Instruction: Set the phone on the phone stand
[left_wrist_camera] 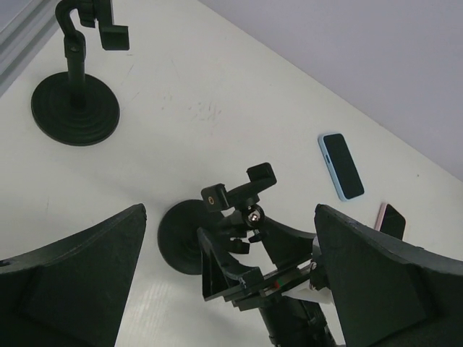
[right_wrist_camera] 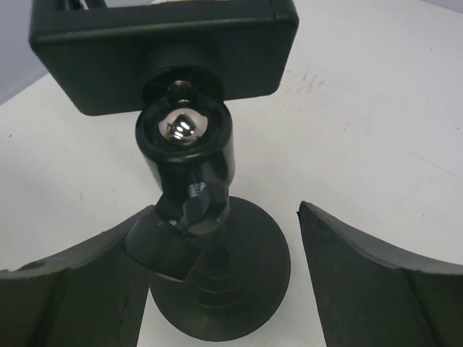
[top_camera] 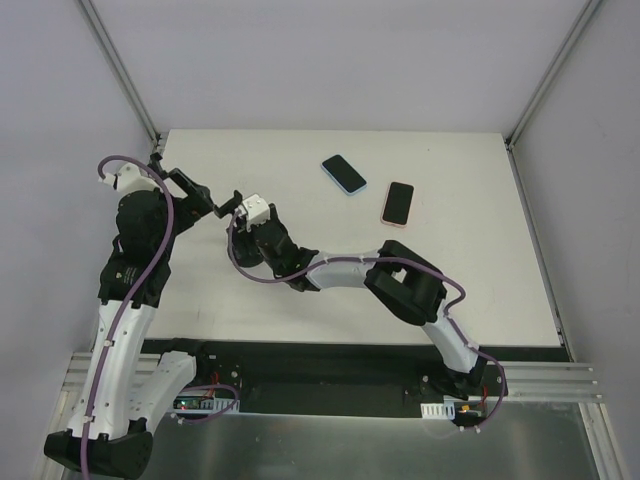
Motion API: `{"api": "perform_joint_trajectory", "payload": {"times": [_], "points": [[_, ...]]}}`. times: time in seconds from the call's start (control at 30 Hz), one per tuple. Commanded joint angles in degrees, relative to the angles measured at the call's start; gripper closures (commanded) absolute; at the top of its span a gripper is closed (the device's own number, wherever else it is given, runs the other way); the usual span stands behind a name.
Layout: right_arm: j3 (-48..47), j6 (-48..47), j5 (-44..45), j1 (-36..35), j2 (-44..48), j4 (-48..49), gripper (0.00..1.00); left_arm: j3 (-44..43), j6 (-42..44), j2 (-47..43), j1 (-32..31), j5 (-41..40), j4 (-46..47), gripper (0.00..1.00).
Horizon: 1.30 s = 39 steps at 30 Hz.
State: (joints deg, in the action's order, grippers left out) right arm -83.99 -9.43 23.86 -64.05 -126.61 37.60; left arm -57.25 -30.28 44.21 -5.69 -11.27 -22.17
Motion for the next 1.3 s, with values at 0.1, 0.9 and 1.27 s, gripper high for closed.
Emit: {"api": "perform_joint_trajectory", "payload": {"times": [0.1,0.9,1.27], "points": [[-2.6,-0.6,2.3,0.8,-0.6,7.7,0.46,0.3,-0.7,-0.3,0.3,-2.5,-0.1,0.01],[11.2,3.6,-83.1,27.1,13.6,7.2,0.99,6.3,1.3,8.3,8.2,33.3,15.2,0.05],[11.5,-7.0,-88.4,30.6,14.2,-8.8,0.93,-2.9,3.0,16.9,4.1,48.0,15.0,0.07]]}}
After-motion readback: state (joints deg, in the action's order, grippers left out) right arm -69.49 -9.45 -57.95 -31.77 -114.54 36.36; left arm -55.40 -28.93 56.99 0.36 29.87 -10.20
